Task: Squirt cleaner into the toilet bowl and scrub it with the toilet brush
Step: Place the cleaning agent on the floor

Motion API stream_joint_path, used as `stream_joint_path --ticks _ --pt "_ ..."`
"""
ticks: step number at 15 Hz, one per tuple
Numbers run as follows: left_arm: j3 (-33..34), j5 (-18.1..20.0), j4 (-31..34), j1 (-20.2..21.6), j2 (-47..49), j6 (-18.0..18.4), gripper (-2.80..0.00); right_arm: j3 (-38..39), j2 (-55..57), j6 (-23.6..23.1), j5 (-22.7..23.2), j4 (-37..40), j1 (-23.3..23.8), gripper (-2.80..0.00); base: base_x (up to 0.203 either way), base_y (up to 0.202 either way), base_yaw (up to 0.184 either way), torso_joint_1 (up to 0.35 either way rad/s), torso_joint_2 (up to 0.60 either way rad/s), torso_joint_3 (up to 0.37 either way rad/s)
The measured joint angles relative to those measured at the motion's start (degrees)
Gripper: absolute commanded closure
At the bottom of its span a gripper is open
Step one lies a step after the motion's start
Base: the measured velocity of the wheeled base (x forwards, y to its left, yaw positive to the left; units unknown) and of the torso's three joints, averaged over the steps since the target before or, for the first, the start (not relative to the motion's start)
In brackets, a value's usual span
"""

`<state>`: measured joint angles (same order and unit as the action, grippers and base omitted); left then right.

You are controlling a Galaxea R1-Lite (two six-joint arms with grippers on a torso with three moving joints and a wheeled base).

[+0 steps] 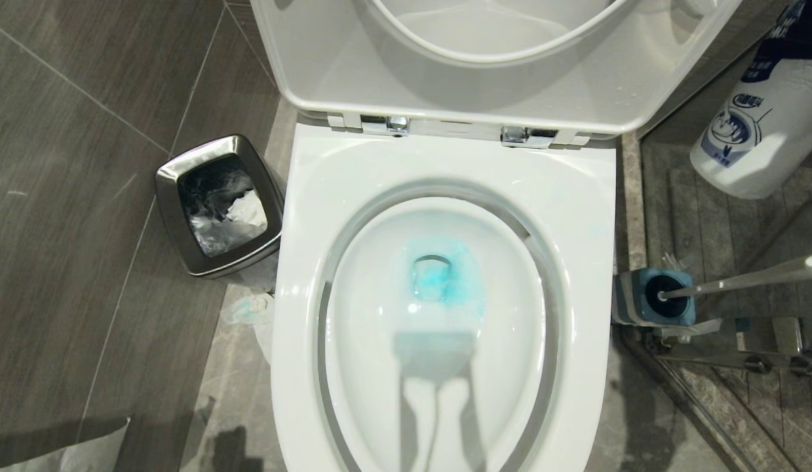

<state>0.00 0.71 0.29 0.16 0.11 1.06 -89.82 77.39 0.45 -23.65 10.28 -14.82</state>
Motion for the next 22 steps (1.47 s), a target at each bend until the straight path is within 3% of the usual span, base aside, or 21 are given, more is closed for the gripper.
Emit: stream_joint_path --ticks 3,9,14,18,22 --pt "0.00 0.00 0.01 0.00 0.00 -0.01 0.00 0.12 2.15 4.10 0.06 -0.13 -0.02 0.00 0.000 0.000 0.000 0.000 0.00 0.000" --pt "0.00 0.01 0.00 0.00 0.00 0.06 0.00 -0.86 5.58 4.10 -3.23 0.31 -0.02 0.00 0.000 0.000 0.000 0.000 0.00 0.000" --pt "0.00 0.00 -0.02 0.00 0.00 0.08 0.00 -2.42 8.12 4.50 -5.69 5.65 0.60 0.00 0.000 0.000 0.000 0.000 0.00 0.000" --pt "0.00 0.00 0.00 0.02 -0.01 0.02 0.00 -2.15 14.04 3.84 -5.69 -2.32 2.12 0.00 0.000 0.000 0.000 0.000 0.00 0.000" --pt "0.00 0.00 0.01 0.00 -0.01 0.01 0.00 -2.98 21.41 0.18 -11.44 -6.54 2.89 0.00 0.000 0.000 0.000 0.000 0.00 0.000"
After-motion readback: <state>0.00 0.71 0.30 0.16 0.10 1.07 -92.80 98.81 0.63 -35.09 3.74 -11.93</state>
